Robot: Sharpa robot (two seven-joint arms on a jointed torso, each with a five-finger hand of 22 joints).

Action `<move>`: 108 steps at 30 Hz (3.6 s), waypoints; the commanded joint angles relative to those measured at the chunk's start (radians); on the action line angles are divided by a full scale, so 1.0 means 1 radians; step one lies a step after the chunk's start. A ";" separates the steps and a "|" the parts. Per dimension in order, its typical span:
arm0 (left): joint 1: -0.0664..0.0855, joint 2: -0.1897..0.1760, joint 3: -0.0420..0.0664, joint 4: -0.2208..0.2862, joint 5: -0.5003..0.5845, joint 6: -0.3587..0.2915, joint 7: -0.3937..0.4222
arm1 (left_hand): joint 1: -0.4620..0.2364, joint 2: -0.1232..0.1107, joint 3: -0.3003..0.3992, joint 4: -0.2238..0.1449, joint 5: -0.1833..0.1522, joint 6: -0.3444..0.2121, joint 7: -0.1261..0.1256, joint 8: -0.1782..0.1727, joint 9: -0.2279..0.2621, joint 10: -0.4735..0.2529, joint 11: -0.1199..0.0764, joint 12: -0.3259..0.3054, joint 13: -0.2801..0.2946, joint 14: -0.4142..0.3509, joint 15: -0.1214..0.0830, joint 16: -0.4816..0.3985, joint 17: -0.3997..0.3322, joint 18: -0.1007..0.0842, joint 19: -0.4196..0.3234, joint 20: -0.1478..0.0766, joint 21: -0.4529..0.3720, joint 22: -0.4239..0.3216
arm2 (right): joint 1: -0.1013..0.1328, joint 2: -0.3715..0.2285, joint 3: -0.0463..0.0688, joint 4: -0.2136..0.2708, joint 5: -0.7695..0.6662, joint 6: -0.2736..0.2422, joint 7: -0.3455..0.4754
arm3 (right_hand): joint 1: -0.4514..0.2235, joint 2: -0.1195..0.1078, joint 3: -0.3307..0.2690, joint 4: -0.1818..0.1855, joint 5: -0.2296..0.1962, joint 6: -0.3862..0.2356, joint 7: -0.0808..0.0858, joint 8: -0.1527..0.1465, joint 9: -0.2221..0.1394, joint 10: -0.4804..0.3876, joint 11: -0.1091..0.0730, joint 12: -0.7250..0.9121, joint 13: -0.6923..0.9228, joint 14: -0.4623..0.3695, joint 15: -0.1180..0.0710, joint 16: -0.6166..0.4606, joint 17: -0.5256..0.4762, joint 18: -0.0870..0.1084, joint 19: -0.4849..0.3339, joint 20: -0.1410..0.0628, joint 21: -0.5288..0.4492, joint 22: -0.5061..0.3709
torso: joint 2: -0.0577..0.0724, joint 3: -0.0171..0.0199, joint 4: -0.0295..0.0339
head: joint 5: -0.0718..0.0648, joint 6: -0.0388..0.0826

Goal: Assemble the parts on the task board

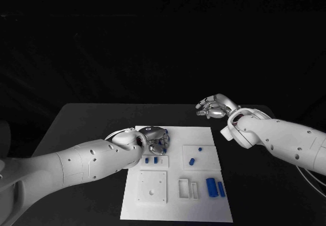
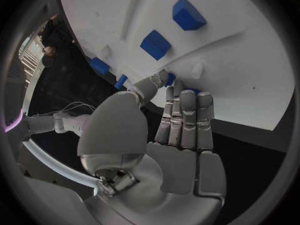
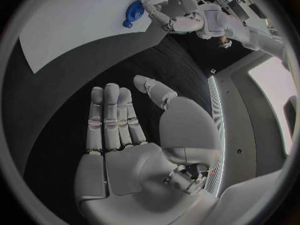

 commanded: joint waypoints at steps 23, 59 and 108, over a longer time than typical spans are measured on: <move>-0.019 0.007 -0.011 -0.004 -0.047 0.060 -0.013 | 0.008 0.049 0.003 -0.017 -0.003 0.102 -0.032 0.018 0.000 0.113 -0.036 0.021 0.027 0.054 -0.037 0.058 0.005 0.049 0.046 -0.045 0.035 0.019 | 0.000 0.000 0.000 0.002 -0.004 0.011 0.010 | 0.002 0.006 -0.003 -0.001 0.007 -0.002 0.003 -0.004 0.001 -0.002 -0.001 0.004 -0.002 -0.006 0.001 0.005 -0.002 0.014 0.001 0.005 -0.003 0.020 | -0.001 0.0003 -0.0002 | -0.001 -0.007; -0.019 -0.085 0.068 0.082 0.288 -0.037 0.038 | -0.007 0.080 0.012 -0.022 0.003 0.131 -0.038 0.015 -0.003 0.147 -0.048 0.009 0.033 0.096 -0.050 0.078 0.001 0.054 0.087 -0.064 0.053 0.021 | -0.003 0.000 0.000 -0.001 -0.004 0.012 0.011 | 0.002 0.007 -0.003 -0.001 0.008 -0.001 0.003 -0.004 0.002 -0.002 -0.001 0.005 -0.003 -0.006 0.001 0.006 -0.002 0.014 0.001 0.005 -0.003 0.020 | -0.002 -0.0004 0.0018 | 0.002 -0.001; -0.023 -0.176 0.077 0.102 0.138 0.046 0.050 | -0.008 0.082 0.015 -0.036 0.006 0.136 -0.040 0.012 -0.005 0.154 -0.050 0.003 0.034 0.096 -0.052 0.078 -0.002 0.053 0.086 -0.066 0.055 0.024 | -0.009 0.001 0.000 -0.001 -0.004 0.013 0.011 | 0.004 0.007 -0.003 -0.002 0.008 -0.001 0.003 -0.004 0.002 -0.002 -0.001 0.006 -0.004 -0.007 0.001 0.006 -0.003 0.014 0.001 0.004 -0.003 0.020 | -0.001 0.0003 0.0000 | 0.009 -0.006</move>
